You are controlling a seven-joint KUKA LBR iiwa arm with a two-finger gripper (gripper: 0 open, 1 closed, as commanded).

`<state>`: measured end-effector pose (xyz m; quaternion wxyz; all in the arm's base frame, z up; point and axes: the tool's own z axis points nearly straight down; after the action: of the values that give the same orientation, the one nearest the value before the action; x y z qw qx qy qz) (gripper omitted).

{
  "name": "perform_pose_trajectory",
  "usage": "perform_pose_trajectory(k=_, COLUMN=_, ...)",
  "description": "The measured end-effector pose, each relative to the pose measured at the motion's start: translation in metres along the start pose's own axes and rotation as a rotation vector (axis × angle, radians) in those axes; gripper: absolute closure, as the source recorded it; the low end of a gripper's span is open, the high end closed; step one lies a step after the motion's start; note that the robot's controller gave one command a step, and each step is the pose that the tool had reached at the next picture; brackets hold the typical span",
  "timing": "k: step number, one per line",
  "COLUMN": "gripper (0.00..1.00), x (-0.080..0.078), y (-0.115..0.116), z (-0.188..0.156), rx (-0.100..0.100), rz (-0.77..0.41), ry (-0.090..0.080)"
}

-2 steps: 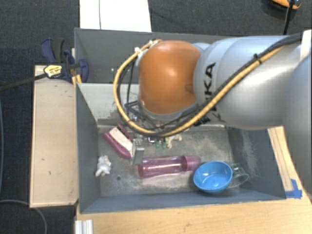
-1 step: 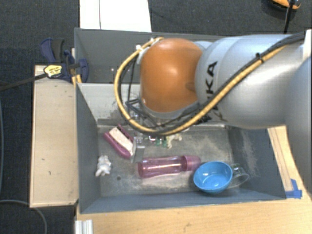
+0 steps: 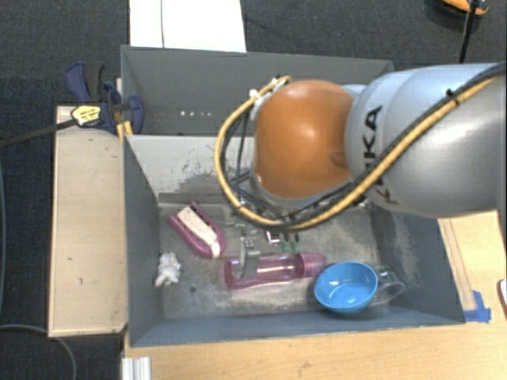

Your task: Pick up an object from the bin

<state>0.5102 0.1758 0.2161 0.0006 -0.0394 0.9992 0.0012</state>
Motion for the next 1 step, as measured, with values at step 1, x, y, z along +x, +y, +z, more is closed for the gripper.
perform_pose_trajectory(k=1, gripper=0.00, x=0.0161, y=-0.0213, z=0.0490, rx=0.000, rz=0.030, ry=-0.008)
